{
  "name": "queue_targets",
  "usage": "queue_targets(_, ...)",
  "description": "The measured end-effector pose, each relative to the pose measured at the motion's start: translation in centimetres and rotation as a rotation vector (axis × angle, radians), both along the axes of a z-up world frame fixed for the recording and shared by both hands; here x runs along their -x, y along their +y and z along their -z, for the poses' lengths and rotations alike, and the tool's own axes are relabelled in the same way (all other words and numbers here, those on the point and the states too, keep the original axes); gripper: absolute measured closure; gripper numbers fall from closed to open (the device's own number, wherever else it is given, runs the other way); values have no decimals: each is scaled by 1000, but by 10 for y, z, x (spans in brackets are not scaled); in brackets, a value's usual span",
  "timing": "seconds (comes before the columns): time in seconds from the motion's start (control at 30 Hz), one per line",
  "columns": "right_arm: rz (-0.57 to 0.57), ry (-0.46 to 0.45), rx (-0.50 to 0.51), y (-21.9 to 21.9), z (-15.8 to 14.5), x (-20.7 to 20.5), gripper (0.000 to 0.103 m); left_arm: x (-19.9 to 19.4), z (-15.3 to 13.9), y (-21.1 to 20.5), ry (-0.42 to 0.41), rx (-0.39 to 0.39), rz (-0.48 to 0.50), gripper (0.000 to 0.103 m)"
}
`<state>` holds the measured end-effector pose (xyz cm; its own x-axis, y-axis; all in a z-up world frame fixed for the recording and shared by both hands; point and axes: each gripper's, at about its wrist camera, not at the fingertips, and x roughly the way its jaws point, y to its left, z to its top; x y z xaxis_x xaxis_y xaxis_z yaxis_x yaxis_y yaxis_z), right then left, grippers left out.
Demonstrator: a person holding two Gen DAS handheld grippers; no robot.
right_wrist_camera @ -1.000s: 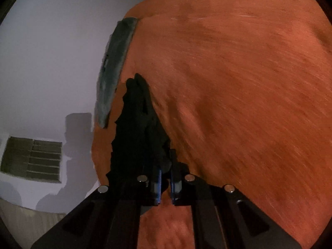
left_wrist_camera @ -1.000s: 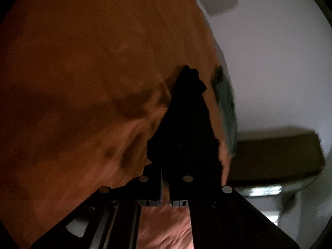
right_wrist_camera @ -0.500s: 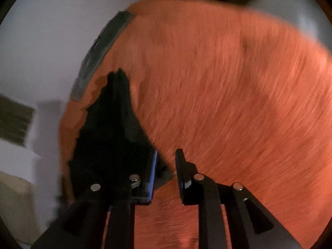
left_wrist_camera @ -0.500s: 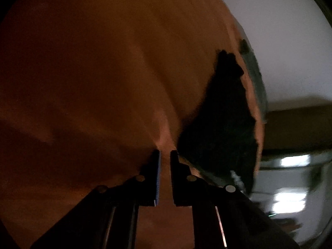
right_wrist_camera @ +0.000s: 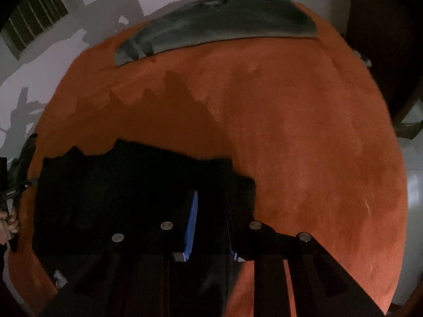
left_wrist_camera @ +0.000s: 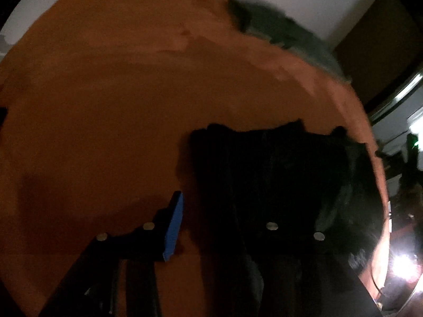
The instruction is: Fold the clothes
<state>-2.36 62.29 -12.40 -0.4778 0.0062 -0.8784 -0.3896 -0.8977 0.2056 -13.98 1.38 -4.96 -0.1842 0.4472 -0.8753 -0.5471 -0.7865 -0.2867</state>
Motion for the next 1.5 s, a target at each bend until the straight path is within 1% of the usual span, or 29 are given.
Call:
queue_targets(0.03,0,-9,-2,0,4,4,83,5,1,4,8,-8,-8,60)
queue_targets(0.1,-19,-41,4,3,18,22,83,11,0,5,-7,-45,-16,60)
queue_targets(0.13,-32,-58,11,3,25,26,95,14,-1,5,-17,-65,-20,60)
queue_targets(0.17,-34,-69,8,3,27,25,103,17,-2,6,-27,-84,-24,59)
queue_targets(0.33,123,92,-31,31,-1,1,103,18,-2,10,-20,-110,-7,57)
queue_targets(0.37,147,107,-10,41,-2,-3,103,17,-4,10,-17,-115,-2,55)
queue_targets(0.43,132,96,73,48,3,-4,103,17,-3,11,-6,-112,16,53)
queue_targets(0.47,109,84,137,48,6,-5,103,18,-3,11,0,-107,20,53)
queue_targets(0.5,79,67,144,42,9,-3,101,20,-4,10,4,-106,21,53)
queue_targets(0.57,19,30,146,30,15,1,84,22,-5,3,-3,-122,12,53)
queue_targets(0.6,-5,18,120,24,17,4,65,23,-6,0,-9,-129,4,53)
queue_targets(0.63,-29,6,91,18,19,7,57,24,-6,-3,-15,-135,-4,53)
queue_targets(0.7,-67,-17,30,7,24,12,57,26,-6,-6,-20,-141,-17,53)
queue_targets(0.73,-60,-31,13,6,27,14,68,28,-6,-6,-18,-140,-20,53)
queue_targets(0.77,-49,-44,-3,6,29,16,86,27,-8,-7,-14,-140,-20,53)
queue_targets(0.8,-39,-57,-19,5,32,17,97,25,-10,-8,-10,-139,-19,53)
queue_targets(0.93,80,102,14,22,6,-8,97,20,-15,-10,5,-141,-13,53)
queue_targets(0.97,102,111,42,28,7,-12,97,18,-15,-9,7,-142,-8,53)
queue_targets(1.03,143,122,101,40,11,-19,97,15,-15,-7,12,-143,3,53)
queue_targets(1.1,173,110,133,44,22,-18,97,14,-13,-6,15,-136,8,53)
queue_targets(1.17,181,104,161,47,30,-17,97,15,-11,-5,10,-131,5,53)
queue_targets(1.23,187,99,184,50,37,-14,97,16,-9,-6,1,-144,3,53)
queue_targets(1.3,181,98,179,49,30,-23,97,18,-8,-5,-2,-155,5,53)
queue_targets(1.37,168,104,174,47,22,-26,97,20,-5,-2,0,-150,6,53)
queue_targets(1.5,157,107,157,45,20,-26,97,23,-2,1,23,-144,-7,53)
